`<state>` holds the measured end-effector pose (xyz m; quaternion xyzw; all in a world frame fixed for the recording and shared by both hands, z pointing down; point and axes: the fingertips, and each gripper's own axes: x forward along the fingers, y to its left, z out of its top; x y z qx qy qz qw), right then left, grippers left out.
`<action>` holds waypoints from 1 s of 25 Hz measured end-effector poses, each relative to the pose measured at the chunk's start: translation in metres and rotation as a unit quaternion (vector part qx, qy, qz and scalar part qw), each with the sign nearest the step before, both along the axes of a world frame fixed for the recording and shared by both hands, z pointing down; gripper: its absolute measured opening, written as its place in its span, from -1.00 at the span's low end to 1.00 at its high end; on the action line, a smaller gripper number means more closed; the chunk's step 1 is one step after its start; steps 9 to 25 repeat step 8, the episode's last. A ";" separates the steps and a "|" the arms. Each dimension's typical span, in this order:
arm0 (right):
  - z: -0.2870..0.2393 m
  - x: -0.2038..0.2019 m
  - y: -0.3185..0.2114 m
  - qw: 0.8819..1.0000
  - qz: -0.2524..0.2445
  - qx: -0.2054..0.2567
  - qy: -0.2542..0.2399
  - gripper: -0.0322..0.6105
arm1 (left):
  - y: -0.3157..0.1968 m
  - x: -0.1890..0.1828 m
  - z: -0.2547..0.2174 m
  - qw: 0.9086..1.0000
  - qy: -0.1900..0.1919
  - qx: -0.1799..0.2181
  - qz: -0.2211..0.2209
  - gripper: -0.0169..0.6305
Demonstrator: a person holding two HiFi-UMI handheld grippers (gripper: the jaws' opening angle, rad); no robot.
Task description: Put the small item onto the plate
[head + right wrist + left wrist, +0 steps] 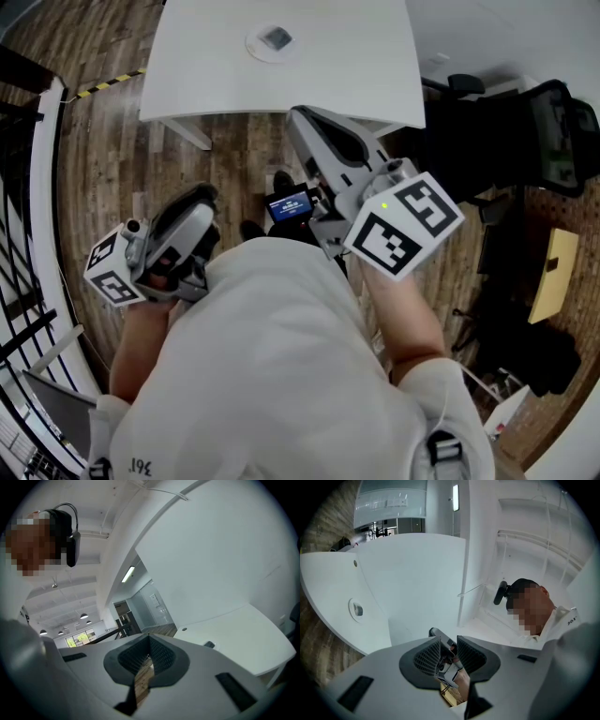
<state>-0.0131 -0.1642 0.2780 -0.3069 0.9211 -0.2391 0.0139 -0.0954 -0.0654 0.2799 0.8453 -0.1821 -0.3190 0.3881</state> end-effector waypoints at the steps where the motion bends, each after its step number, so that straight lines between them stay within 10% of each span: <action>1: 0.000 0.000 0.000 1.000 0.000 -0.001 0.000 -0.90 | 0.000 0.000 0.000 1.000 0.001 0.000 0.001 -0.63; 25: 0.004 0.003 -0.002 1.000 0.004 -0.008 0.000 -0.90 | -0.003 0.002 0.001 1.000 0.003 -0.003 0.006 -0.62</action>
